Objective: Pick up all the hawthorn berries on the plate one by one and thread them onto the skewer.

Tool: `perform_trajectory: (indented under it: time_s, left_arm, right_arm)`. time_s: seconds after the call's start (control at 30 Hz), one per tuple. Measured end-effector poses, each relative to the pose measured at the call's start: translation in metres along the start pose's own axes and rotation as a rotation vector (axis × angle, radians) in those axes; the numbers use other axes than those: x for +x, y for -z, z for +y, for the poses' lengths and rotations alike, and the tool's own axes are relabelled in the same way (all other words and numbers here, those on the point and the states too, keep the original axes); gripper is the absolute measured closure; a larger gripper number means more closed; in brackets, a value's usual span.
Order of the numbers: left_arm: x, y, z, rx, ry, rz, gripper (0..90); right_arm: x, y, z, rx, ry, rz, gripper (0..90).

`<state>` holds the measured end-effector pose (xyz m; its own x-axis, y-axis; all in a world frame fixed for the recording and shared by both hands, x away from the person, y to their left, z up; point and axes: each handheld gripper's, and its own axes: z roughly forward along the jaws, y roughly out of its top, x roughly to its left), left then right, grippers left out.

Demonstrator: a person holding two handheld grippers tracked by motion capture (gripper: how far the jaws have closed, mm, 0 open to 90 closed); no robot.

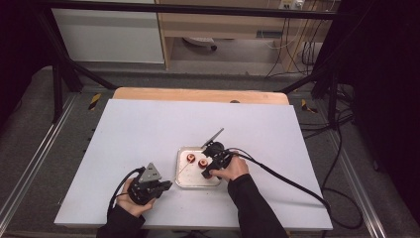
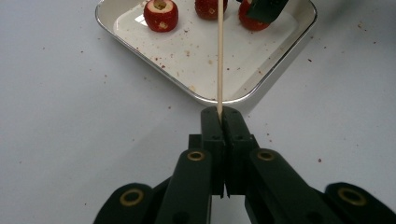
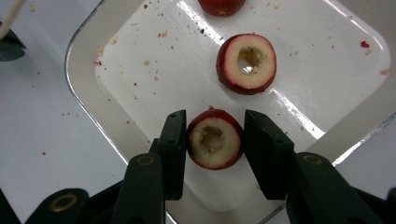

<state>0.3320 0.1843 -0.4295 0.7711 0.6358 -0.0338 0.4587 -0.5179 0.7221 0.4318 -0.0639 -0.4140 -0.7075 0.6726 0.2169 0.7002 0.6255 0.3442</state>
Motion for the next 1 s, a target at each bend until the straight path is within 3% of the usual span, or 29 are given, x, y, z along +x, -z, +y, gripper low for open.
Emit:
perform_trajectory:
  time_s: [0.33,0.37,0.4,0.43,0.47,0.6,0.63,0.7,0.87,0.93,0.97,1.0]
  left_arm:
    - [-0.001,0.003,0.0,-0.024,0.008,0.016,88.8]
    - [-0.001,0.003,0.0,-0.029,0.009,0.018,88.8]
    - [-0.001,0.003,0.0,-0.03,0.012,0.019,88.8]
    - [-0.002,0.004,0.0,-0.032,0.015,0.02,88.8]
    - [-0.002,0.004,0.0,-0.033,0.016,0.022,88.8]
    - [-0.003,0.004,0.0,-0.042,0.028,0.027,88.8]
    - [-0.002,0.005,0.0,-0.045,0.03,0.03,88.8]
    - [-0.002,0.005,0.0,-0.051,0.039,0.033,88.8]
    - [-0.003,0.006,0.0,-0.066,0.058,0.039,88.8]
    - [-0.004,0.006,0.0,-0.072,0.068,0.043,88.8]
    - [-0.005,0.005,0.0,-0.074,0.075,0.043,88.8]
    - [-0.005,0.005,-0.001,-0.079,0.081,0.044,88.8]
  right_arm:
    - [0.002,0.027,-0.004,-0.108,-0.039,0.0,61.1]
    - [0.002,0.032,-0.006,-0.148,-0.045,0.009,61.1]
    - [0.002,0.032,-0.006,-0.148,-0.045,0.009,61.1]
    - [0.002,0.036,-0.007,-0.186,-0.057,0.018,61.2]
    - [0.002,0.036,-0.007,-0.186,-0.057,0.018,61.2]
    - [0.001,0.039,-0.011,-0.262,-0.081,0.032,61.2]
    - [-0.001,0.041,-0.014,-0.307,-0.093,0.038,61.2]
    - [-0.002,0.041,-0.015,-0.33,-0.102,0.043,61.2]
    - [-0.007,0.043,-0.02,-0.44,-0.151,0.082,61.2]
    - [-0.008,0.043,-0.022,-0.509,-0.176,0.103,61.2]
    - [-0.008,0.043,-0.022,-0.509,-0.176,0.103,61.2]
    - [-0.008,0.043,-0.023,-0.553,-0.197,0.124,61.2]
